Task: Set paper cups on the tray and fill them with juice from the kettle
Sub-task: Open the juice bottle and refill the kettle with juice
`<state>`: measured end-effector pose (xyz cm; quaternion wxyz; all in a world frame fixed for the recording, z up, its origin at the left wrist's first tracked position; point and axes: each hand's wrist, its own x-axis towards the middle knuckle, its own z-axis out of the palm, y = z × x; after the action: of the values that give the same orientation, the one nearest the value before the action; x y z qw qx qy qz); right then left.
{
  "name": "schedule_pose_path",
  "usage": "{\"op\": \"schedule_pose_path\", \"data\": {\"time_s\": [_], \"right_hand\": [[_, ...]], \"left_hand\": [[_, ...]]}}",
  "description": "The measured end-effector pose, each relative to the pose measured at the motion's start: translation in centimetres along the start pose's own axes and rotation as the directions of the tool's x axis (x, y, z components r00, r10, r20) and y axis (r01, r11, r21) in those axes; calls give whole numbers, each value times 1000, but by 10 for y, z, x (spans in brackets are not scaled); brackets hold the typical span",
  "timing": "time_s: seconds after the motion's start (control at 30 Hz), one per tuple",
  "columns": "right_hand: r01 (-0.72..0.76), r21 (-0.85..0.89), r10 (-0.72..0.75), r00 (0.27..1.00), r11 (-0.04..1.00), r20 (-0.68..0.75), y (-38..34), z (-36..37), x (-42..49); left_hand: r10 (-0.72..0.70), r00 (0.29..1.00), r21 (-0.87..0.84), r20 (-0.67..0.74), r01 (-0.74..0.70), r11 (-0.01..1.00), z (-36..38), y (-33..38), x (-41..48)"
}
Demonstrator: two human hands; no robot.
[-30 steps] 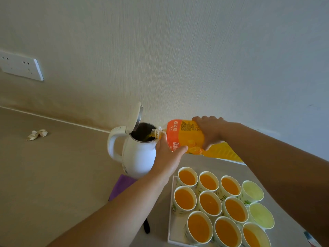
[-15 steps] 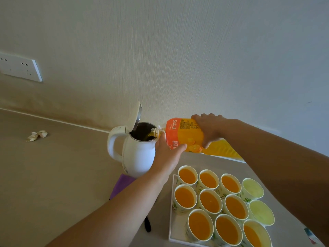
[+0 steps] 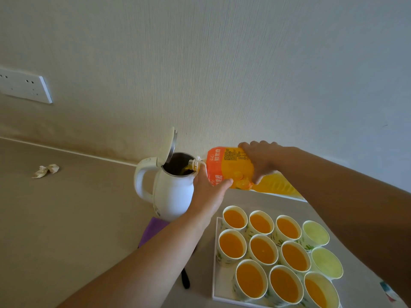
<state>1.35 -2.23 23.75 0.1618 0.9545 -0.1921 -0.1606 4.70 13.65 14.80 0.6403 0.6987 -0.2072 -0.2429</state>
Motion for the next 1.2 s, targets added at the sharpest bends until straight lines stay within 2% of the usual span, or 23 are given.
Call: {"op": "schedule_pose_path", "data": {"time_s": [1.2], "right_hand": [[-1,-17,1,1000,1000,-2,-1,-2,0]], "left_hand": [[12,1000,-75,-28,-14,997,0,1,1]]}}
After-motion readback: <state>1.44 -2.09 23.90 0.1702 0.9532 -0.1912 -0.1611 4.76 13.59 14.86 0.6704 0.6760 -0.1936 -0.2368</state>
